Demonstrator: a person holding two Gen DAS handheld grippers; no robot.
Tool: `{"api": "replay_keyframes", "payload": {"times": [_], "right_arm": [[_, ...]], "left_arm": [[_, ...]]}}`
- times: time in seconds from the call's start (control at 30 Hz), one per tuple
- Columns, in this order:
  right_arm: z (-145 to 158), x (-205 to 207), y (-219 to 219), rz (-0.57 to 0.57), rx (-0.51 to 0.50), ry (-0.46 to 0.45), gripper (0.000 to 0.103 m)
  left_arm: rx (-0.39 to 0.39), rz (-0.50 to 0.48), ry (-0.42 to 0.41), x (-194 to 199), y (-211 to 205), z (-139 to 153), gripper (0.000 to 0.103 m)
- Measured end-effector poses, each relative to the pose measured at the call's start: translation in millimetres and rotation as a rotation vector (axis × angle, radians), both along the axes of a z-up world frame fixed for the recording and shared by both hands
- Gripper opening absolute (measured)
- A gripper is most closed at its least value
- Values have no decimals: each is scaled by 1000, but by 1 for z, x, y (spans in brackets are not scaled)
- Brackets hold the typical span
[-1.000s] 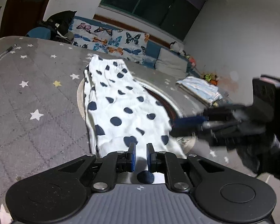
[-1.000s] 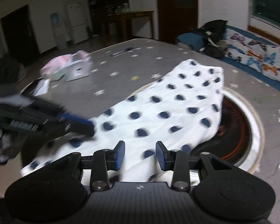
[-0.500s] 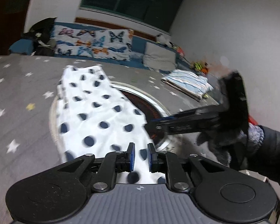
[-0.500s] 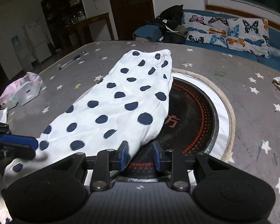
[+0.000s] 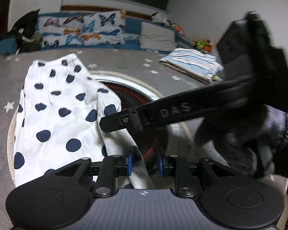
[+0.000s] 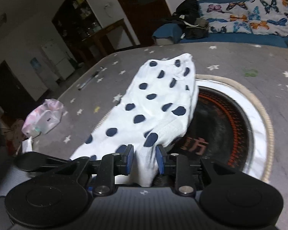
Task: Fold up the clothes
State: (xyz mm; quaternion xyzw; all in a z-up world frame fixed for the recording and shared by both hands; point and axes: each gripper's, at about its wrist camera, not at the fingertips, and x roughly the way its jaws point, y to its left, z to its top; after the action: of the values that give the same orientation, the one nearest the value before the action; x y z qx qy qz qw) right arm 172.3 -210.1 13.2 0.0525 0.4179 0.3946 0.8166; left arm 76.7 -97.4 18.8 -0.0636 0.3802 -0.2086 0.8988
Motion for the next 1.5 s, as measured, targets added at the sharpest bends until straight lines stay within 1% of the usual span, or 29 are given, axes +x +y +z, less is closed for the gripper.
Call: {"api": "replay_keyframes", "payload": {"times": [0.1, 0.17, 0.23, 0.3, 0.37, 0.4, 0.47, 0.57, 0.63, 0.73, 0.87, 0.97, 1.1, 1.27, 1.4, 1.43, 1.47, 1.5], "right_arm": [[2, 2, 7, 22, 25, 8, 26], [3, 4, 9, 28, 50, 15, 26], [3, 6, 8, 28, 75, 31, 26], [3, 8, 5, 23, 107, 51, 26], [4, 6, -1, 12, 114, 43, 26], [4, 6, -6, 3, 117, 40, 26], [5, 4, -15, -16, 120, 32, 26], [2, 3, -29, -60, 101, 22, 26], [-4, 4, -38, -88, 91, 35, 26], [-14, 3, -42, -95, 73, 53, 26], [-24, -1, -38, -76, 83, 73, 26], [-28, -5, -32, -53, 88, 76, 26], [-28, -9, -23, -38, 87, 53, 26], [-27, -9, -15, -33, 75, 11, 26], [-28, -8, -11, -10, 89, 4, 26], [-27, -9, -10, -7, 92, 0, 21], [-26, -10, -10, -3, 95, -3, 13], [-25, -11, -10, 1, 97, -6, 11]], "left_arm": [[-18, 44, 22, 7, 7, -4, 27], [-34, 62, 25, 7, 13, -5, 24], [-49, 79, 28, 6, 18, -5, 24], [-81, 98, 39, 6, 26, -7, 23], [-128, 112, 48, 6, 36, -10, 22], [-151, 120, 53, 6, 41, -11, 22], [-195, 139, 70, 6, 50, -14, 18], [-253, 159, 87, 6, 61, -16, 18], [-285, 172, 96, 5, 64, -17, 18], [-329, 196, 107, 6, 72, -18, 18], [-390, 233, 116, 6, 85, -20, 18], [-398, 253, 124, 7, 90, -24, 19], [-419, 269, 141, 5, 95, -29, 19], [-419, 266, 138, 3, 96, -30, 19], [-423, 265, 136, 3, 96, -31, 19], [-424, 265, 136, 3, 96, -31, 21], [-425, 265, 136, 4, 96, -31, 21], [-425, 266, 137, 4, 96, -31, 21]]}}
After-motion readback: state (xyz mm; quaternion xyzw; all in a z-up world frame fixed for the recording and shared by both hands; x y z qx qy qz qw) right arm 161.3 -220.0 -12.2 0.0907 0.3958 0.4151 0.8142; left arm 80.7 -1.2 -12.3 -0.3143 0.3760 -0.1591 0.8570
